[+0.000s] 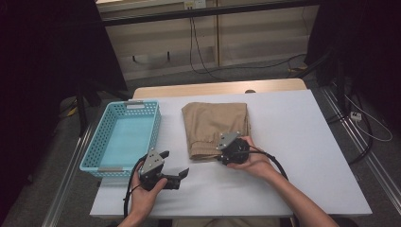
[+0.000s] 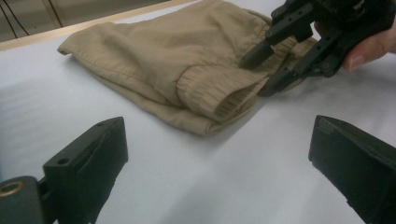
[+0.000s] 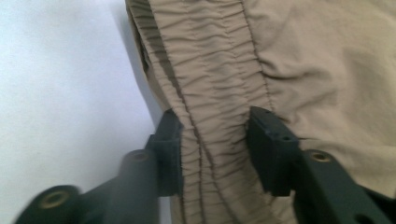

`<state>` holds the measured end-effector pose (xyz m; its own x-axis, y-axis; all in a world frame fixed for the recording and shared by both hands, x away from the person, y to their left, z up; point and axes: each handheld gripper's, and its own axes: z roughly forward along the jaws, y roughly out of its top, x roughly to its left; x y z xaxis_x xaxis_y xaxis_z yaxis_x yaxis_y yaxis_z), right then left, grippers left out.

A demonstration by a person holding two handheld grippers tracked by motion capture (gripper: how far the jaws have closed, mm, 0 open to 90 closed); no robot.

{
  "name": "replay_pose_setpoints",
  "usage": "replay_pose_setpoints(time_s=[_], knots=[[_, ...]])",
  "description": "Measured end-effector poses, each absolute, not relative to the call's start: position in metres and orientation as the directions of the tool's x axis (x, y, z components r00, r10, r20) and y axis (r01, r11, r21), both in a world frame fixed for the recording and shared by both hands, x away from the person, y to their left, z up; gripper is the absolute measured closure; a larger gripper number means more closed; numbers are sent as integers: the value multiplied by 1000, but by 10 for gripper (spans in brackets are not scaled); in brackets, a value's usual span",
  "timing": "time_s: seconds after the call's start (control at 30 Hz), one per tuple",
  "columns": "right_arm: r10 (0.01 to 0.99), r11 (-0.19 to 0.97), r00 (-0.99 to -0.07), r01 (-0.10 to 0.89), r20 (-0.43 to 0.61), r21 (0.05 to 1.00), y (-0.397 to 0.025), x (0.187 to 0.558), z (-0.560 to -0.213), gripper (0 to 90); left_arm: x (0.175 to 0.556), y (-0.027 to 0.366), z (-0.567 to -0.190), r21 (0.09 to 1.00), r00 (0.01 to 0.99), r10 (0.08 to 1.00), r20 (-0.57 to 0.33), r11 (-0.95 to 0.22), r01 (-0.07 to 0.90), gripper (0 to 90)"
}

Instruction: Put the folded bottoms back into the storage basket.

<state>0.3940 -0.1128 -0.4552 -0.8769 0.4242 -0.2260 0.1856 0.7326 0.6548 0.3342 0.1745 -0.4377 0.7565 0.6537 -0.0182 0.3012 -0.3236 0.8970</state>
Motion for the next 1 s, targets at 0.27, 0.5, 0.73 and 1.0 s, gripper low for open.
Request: replay_pose_setpoints(time_s=[0.27, 0.5, 0.73, 1.0], knots=[[430, 734, -879, 207, -207, 647, -113, 399, -450, 752, 342, 170, -440, 883, 764, 644, -51, -328, 335, 49], [455, 708, -874, 238, -170, 665, -116, 403, -442, 777, 352, 171, -439, 880, 746, 659, -92, -297, 370, 49], [466, 669, -876, 254, -128, 699, -122, 402, -436, 779, 358, 169, -430, 874, 740, 666, -87, -306, 378, 50], [463, 653, -880, 257, -107, 713, -126, 392, -430, 780, 368, 160, -416, 881, 744, 665, -60, -315, 353, 66]])
